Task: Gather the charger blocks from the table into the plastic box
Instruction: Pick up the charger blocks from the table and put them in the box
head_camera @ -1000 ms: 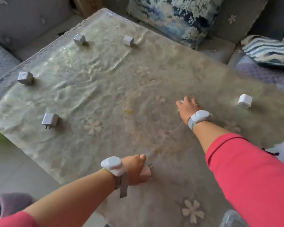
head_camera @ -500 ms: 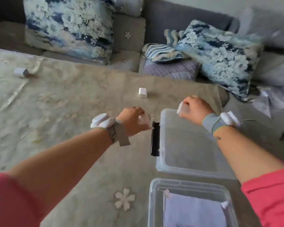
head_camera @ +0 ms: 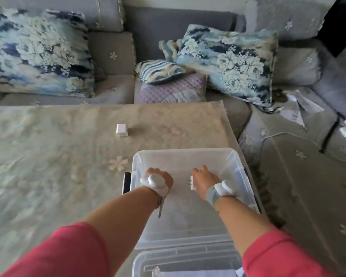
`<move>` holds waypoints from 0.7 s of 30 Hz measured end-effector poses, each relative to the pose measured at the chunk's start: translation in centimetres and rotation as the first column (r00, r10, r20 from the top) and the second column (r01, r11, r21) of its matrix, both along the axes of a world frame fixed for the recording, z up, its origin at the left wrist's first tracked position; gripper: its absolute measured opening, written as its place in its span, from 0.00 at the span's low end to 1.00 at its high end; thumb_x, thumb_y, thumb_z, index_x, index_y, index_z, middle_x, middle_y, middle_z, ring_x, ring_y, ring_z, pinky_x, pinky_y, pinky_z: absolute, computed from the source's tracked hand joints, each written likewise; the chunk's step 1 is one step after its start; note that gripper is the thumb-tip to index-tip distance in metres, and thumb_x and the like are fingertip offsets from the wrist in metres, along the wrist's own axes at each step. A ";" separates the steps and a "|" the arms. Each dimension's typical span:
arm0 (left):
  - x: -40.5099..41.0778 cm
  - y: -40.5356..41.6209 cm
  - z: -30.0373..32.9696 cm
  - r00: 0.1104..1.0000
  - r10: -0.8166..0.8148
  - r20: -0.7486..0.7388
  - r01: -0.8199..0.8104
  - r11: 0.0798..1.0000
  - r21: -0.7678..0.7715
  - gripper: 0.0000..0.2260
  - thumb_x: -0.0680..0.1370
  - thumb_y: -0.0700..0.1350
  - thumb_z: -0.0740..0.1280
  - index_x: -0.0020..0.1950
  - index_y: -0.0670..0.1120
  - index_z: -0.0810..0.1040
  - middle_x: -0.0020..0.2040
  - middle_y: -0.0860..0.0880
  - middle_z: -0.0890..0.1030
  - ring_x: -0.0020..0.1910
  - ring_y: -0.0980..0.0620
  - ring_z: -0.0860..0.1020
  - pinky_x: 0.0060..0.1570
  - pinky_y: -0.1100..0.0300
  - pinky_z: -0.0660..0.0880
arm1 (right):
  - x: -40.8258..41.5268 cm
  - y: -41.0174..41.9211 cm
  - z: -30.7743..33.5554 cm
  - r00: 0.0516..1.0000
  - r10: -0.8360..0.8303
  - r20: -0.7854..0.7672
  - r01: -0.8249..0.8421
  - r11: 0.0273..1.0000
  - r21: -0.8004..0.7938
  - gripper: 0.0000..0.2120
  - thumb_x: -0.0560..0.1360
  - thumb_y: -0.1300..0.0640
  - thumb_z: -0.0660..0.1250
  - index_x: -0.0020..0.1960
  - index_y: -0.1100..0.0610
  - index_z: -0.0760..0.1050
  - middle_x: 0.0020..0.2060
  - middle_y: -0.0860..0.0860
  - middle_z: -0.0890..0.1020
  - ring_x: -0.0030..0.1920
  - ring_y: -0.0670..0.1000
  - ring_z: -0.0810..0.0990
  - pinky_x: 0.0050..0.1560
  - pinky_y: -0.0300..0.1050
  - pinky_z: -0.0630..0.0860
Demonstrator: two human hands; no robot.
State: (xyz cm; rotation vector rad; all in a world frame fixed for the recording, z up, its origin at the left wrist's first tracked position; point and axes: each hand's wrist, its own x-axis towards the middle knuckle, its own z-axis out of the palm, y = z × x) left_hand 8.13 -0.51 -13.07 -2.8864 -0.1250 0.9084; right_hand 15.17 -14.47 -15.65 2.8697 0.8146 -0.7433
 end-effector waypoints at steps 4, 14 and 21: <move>0.0 0.3 -0.1 0.998 -0.058 0.033 0.055 0.994 0.089 0.14 0.78 0.42 0.58 0.63 0.47 0.75 0.62 0.47 0.78 0.64 0.45 0.72 0.62 0.56 0.66 | 0.0 0.0 0.7 0.999 0.035 0.023 -0.034 0.999 -0.010 0.17 0.73 0.67 0.61 0.61 0.59 0.68 0.59 0.59 0.68 0.53 0.65 0.81 0.52 0.55 0.77; -10.1 9.8 10.0 0.736 0.470 0.488 -0.267 0.863 -0.429 0.18 0.75 0.35 0.60 0.60 0.48 0.78 0.59 0.46 0.77 0.60 0.45 0.77 0.59 0.52 0.75 | -3.7 6.9 10.9 0.971 0.045 0.237 -0.076 0.989 0.124 0.12 0.76 0.63 0.58 0.58 0.59 0.73 0.59 0.59 0.79 0.58 0.61 0.79 0.55 0.51 0.76; -29.0 24.4 9.6 0.576 0.700 0.423 -0.579 0.714 -0.393 0.17 0.75 0.36 0.61 0.62 0.47 0.76 0.61 0.44 0.75 0.60 0.42 0.76 0.60 0.50 0.75 | -16.1 21.4 11.2 0.948 0.225 0.223 -0.265 0.950 0.165 0.11 0.77 0.58 0.60 0.58 0.58 0.73 0.58 0.58 0.79 0.58 0.60 0.79 0.54 0.48 0.75</move>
